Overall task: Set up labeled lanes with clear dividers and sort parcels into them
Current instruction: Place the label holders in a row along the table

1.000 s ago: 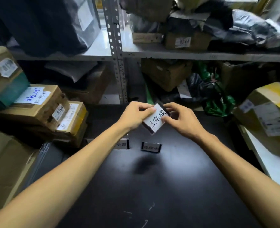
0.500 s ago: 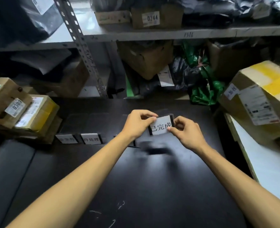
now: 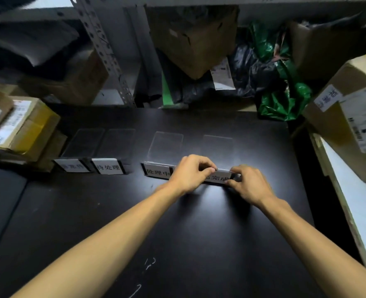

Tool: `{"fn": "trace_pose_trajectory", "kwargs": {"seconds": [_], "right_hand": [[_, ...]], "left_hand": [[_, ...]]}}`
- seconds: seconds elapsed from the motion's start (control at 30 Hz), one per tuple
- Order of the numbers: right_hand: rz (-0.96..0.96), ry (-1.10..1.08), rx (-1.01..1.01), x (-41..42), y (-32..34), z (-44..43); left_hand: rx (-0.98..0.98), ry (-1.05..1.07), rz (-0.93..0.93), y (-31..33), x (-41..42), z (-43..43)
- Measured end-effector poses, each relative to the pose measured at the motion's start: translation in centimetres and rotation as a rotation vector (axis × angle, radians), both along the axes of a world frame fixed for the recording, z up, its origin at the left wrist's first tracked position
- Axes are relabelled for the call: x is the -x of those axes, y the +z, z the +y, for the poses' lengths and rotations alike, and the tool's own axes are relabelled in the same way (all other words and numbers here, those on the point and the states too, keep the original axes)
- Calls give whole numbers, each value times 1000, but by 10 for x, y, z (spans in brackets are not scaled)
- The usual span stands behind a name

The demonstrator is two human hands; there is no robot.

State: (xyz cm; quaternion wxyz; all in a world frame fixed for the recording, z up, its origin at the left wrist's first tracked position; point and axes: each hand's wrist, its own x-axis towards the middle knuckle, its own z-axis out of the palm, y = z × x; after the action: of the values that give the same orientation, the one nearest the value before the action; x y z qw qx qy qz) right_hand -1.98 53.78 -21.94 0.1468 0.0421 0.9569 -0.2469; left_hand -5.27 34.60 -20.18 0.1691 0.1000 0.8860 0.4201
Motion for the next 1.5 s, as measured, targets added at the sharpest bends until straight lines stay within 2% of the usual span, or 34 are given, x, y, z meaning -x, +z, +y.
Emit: {"fn": "trace_pose_trajectory", "kwargs": {"seconds": [0.43,0.6,0.73,0.8,0.9,1.1,1.23,1.4,1.5], "right_hand": [[-74,-10,46,4,4,-1],[-163,88,-45,4,33,-1],[-45,125,-104,5,73,-4],[33,108,-31,8,94,-9],[71,118,181,16,125,-24],[147,219,343,38,171,-91],[151,306,383,50,185,-160],[128,365,445,65,185,-253],[85,416,411,71,171,-306]], "left_hand": [[-45,44,-30,-3,-1,-2],[-71,63,-41,18,-1,-5],[-41,26,0,45,3,-11],[-42,32,21,60,4,-18],[-48,49,50,84,4,-33],[-138,178,99,131,-3,-102],[-106,284,121,148,-13,-180],[-130,425,70,144,-17,-280],[-147,492,25,129,-21,-328]]}}
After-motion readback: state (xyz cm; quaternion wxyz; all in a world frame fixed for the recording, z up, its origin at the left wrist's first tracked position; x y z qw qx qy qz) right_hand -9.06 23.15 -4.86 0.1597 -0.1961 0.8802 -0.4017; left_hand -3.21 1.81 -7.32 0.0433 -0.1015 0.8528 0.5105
